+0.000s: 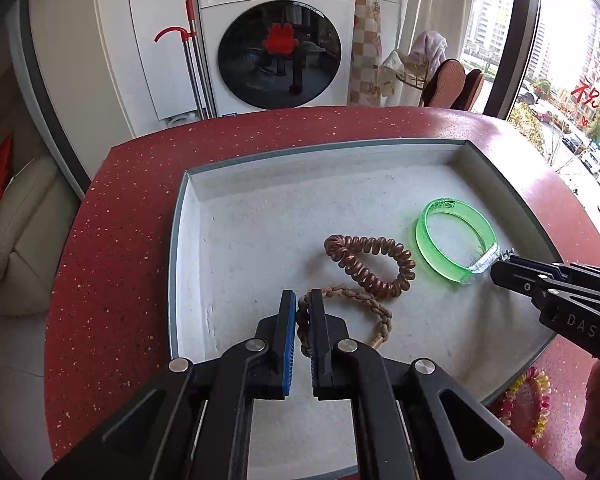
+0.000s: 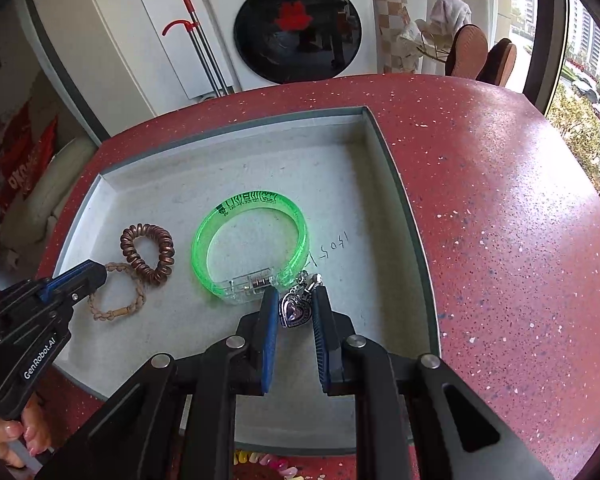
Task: Organize jewelry
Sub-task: 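Carry the braided bracelet with the left tool while the right tool carries the pendant into the tray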
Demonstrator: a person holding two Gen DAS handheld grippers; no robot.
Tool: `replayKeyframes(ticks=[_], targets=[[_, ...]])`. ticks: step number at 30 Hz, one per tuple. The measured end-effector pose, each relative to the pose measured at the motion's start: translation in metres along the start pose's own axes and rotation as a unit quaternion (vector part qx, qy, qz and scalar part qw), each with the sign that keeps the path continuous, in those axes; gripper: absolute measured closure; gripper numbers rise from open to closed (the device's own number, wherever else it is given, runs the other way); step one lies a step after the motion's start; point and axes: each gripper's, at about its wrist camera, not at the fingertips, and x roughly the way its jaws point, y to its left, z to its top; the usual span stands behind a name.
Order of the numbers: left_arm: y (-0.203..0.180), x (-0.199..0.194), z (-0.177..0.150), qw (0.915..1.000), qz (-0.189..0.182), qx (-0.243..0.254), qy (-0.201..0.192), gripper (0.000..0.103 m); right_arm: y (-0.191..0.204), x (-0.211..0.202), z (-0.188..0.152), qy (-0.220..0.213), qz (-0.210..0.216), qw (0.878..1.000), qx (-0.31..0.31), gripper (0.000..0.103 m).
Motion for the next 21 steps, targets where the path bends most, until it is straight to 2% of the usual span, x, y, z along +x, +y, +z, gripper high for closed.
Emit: replayKeyframes(ticks=[7, 9, 10, 11, 17, 21], targets=[[-0.006, 0.013, -0.006, 0.999, 0.037, 0.025, 0.006, 0.079, 0.009, -0.001, -0.006, -0.013, -0.021, 0.999, -0.025, 0.082], [-0.009, 0.013, -0.007, 0.9982, 0.049, 0.033, -0.001, 0.079, 0.012, -0.001, -0.005, -0.012, -0.016, 0.999, -0.033, 0.072], [-0.01, 0.012, -0.007, 0.9979, 0.053, 0.037, -0.003, 0.079, 0.012, -0.001, -0.004, -0.012, -0.013, 0.999, -0.031, 0.059], [-0.011, 0.012, -0.008, 0.9976, 0.058, 0.039, -0.004, 0.079, 0.012, -0.002, -0.004, -0.012, -0.012, 0.999, -0.029, 0.053], [-0.006, -0.004, -0.008, 0.9978, 0.054, 0.023, -0.031, 0.079, 0.012, -0.018, -0.005, -0.026, 0.006, 1.0, -0.016, 0.051], [-0.005, -0.007, -0.006, 0.9978, 0.052, 0.022, -0.035, 0.079, 0.01, -0.03, -0.008, -0.036, 0.013, 0.999, -0.005, 0.048]])
